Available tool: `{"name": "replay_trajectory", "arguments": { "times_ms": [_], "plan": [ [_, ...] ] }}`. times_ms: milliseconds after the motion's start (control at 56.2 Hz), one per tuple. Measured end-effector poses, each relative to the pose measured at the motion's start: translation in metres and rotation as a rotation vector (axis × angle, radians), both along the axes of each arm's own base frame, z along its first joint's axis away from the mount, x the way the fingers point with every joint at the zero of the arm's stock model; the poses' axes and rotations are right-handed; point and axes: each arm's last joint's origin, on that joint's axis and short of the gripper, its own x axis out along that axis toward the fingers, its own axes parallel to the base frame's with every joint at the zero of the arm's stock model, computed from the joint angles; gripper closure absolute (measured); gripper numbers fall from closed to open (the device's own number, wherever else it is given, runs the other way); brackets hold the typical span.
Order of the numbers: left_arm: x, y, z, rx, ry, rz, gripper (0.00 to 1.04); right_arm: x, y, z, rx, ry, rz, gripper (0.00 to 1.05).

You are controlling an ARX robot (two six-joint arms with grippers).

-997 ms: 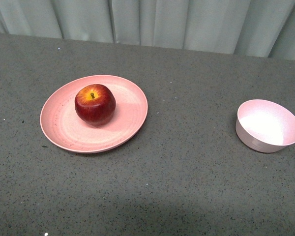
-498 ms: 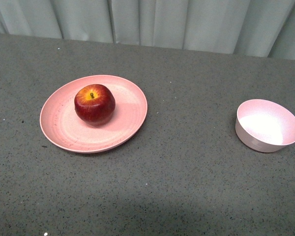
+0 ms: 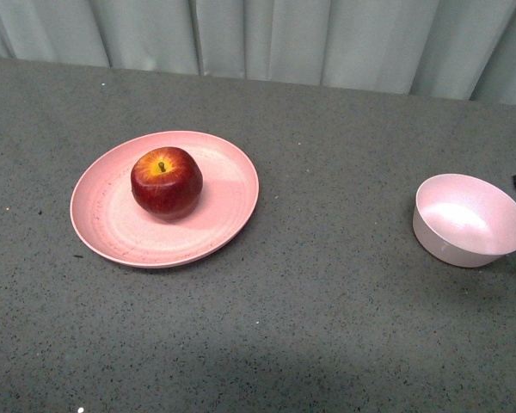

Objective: Move apple from plate to bowl

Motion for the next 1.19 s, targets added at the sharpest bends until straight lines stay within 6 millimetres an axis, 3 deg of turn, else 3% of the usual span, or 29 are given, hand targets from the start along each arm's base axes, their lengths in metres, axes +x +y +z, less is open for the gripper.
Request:
{"name": "replay_trajectory", "arguments": {
  "times_ms": [267, 498, 676, 1192],
  "plan": [
    [0.000, 0.000, 0.000, 0.000, 0.000, 0.000, 0.07, 0.039, 0.018, -0.034, -0.038, 0.188, 0.078, 0.09],
    [0.000, 0.000, 0.000, 0.000, 0.000, 0.000, 0.07, 0.060, 0.028, -0.065, -0.065, 0.321, 0.116, 0.09],
    [0.000, 0.000, 0.000, 0.000, 0.000, 0.000, 0.07, 0.069, 0.036, -0.078, -0.076, 0.364, 0.134, 0.11],
    [0.000, 0.000, 0.000, 0.000, 0.000, 0.000, 0.07, 0.079, 0.040, -0.086, -0.087, 0.400, 0.138, 0.90]
  ]
}}
